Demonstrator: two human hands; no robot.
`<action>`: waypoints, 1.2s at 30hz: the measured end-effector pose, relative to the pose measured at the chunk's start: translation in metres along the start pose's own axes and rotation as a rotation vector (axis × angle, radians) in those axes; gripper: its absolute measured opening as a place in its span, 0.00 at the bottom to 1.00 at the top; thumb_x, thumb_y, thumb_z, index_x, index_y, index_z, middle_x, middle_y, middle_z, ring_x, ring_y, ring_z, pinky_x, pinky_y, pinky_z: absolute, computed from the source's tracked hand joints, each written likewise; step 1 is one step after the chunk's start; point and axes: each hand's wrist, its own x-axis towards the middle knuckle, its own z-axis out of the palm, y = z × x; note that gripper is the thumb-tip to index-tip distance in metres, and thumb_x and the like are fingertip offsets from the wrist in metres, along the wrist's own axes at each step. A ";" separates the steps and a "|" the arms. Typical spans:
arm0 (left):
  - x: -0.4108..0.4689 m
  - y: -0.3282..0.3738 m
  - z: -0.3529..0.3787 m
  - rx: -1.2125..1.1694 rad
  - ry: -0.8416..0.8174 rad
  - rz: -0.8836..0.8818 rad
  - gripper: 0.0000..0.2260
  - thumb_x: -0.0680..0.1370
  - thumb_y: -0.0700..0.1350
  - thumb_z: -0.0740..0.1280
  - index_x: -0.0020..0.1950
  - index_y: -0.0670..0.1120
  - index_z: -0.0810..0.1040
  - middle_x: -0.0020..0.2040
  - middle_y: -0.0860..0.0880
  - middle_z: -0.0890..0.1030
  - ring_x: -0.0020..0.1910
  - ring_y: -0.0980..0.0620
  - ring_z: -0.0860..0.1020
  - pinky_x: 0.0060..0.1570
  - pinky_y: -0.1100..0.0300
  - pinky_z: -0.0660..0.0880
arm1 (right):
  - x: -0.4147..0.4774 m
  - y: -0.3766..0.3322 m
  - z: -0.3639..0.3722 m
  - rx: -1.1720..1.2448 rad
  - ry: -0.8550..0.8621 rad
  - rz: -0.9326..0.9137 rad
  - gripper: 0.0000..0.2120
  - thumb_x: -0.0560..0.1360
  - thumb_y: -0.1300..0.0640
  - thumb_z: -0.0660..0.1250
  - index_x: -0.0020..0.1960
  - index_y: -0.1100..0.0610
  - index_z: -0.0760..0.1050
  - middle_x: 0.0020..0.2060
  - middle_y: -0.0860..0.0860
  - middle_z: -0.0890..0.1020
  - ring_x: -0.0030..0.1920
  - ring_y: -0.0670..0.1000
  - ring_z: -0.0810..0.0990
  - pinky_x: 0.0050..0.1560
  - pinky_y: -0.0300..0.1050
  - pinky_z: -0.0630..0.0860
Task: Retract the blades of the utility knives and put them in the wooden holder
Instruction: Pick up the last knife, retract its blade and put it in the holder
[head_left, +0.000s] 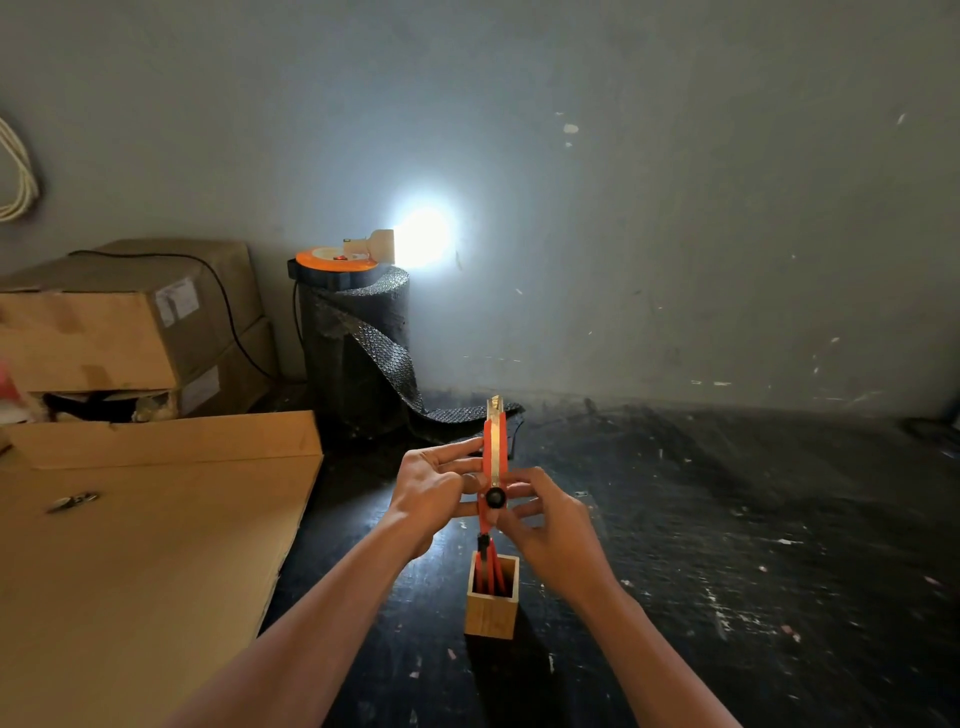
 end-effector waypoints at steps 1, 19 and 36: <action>0.000 0.000 0.000 -0.004 -0.007 0.002 0.20 0.75 0.24 0.68 0.52 0.49 0.84 0.43 0.47 0.90 0.41 0.47 0.89 0.33 0.54 0.84 | 0.000 0.000 0.000 -0.012 -0.005 -0.026 0.15 0.77 0.51 0.73 0.63 0.47 0.77 0.56 0.44 0.83 0.52 0.43 0.82 0.45 0.33 0.78; 0.004 -0.006 -0.001 -0.012 -0.021 0.007 0.20 0.76 0.24 0.67 0.58 0.46 0.84 0.45 0.45 0.90 0.42 0.45 0.89 0.34 0.54 0.84 | 0.000 0.001 -0.002 -0.039 -0.020 -0.079 0.12 0.78 0.58 0.71 0.54 0.42 0.75 0.50 0.38 0.80 0.48 0.38 0.80 0.41 0.28 0.76; 0.015 -0.030 -0.009 -0.005 -0.021 -0.002 0.20 0.77 0.26 0.68 0.64 0.44 0.82 0.50 0.44 0.89 0.48 0.44 0.88 0.44 0.47 0.86 | 0.001 0.019 0.010 -0.031 -0.028 -0.065 0.11 0.77 0.59 0.72 0.55 0.46 0.77 0.51 0.42 0.83 0.48 0.35 0.80 0.43 0.26 0.76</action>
